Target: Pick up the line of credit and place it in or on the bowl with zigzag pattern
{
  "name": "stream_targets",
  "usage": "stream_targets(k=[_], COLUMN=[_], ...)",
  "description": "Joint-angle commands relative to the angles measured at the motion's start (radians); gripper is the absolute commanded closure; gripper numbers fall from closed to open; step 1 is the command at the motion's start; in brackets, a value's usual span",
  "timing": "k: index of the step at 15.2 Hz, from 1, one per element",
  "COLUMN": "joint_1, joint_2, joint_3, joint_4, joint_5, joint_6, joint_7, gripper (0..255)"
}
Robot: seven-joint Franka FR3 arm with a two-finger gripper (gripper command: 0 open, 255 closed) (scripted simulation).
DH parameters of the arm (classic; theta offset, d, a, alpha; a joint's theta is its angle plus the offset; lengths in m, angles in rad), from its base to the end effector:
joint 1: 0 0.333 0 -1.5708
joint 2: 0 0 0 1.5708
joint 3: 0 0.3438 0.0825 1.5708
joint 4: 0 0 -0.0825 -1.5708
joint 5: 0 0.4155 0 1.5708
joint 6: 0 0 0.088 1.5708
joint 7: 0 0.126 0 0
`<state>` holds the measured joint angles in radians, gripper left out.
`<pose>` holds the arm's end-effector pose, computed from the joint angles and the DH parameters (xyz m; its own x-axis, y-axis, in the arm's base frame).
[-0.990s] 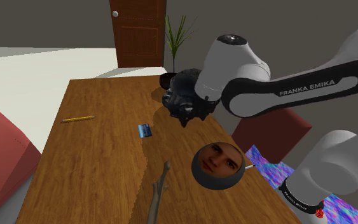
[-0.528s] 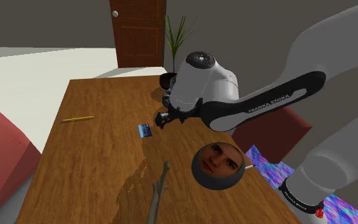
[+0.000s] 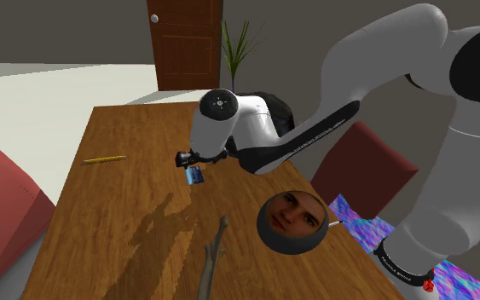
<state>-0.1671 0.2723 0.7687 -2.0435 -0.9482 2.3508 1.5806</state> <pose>0.5433 0.3271 0.3490 0.7989 -0.3088 0.5162 -0.3643 -0.9313 0.0066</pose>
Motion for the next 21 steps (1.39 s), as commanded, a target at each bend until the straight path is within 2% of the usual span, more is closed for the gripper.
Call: stream_targets(k=[1,9,16,17,21], joint_1=[0.060,0.083,0.083,0.083,0.083], joint_2=[0.079,0.169,0.169,0.169,0.169], joint_3=[-0.031,-0.082,-0.082,-0.082,-0.082], joint_4=[0.081,0.119,0.119,0.119,0.119], joint_5=[-0.094,-0.179,-0.179,-0.179,-0.179], joint_6=[-0.051,-0.026,-0.026,-0.026,-0.026], joint_7=[0.076,0.113,0.113,0.113,0.113], gripper=[0,0,0,255,255])
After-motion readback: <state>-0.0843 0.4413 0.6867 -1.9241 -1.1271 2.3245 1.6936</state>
